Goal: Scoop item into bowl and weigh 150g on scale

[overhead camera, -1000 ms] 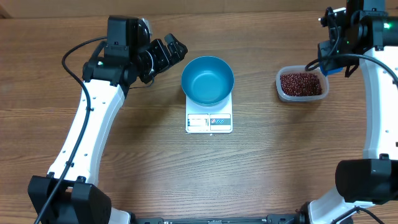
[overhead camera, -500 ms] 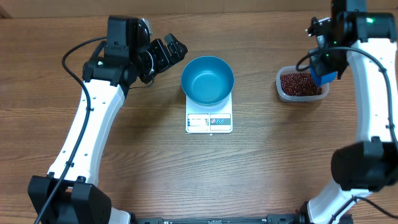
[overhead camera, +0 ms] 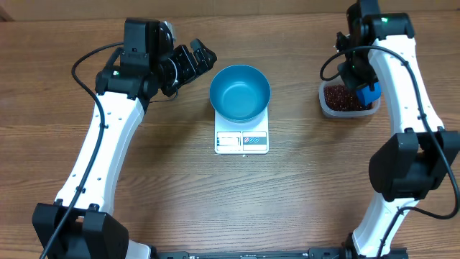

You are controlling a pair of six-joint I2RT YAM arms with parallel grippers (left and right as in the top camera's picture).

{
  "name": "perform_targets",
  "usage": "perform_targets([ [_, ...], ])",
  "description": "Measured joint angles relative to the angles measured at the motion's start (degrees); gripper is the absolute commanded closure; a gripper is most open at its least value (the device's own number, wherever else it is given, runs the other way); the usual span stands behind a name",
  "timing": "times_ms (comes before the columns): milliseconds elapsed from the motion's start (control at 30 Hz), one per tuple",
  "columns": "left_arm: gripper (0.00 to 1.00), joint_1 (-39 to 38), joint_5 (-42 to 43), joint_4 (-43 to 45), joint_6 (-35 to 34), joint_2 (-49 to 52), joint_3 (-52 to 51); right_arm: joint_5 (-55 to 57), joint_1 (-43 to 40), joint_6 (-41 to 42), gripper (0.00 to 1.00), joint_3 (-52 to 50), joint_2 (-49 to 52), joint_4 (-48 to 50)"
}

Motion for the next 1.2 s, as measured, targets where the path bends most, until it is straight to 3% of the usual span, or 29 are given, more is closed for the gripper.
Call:
perform_targets([
  [433,0.00,0.0,0.0,0.0,0.0,0.0,0.0,1.7,0.0,2.1,0.96,-0.6,1.6,2.6],
  [833,0.00,0.0,0.0,0.0,0.0,0.0,0.0,1.5,1.4,2.5,0.96,-10.2,0.8,10.5],
  [1200,0.01,0.0,0.0,0.0,0.0,0.0,0.0,-5.1,1.1,2.7,0.96,-13.8,0.0,12.8],
])
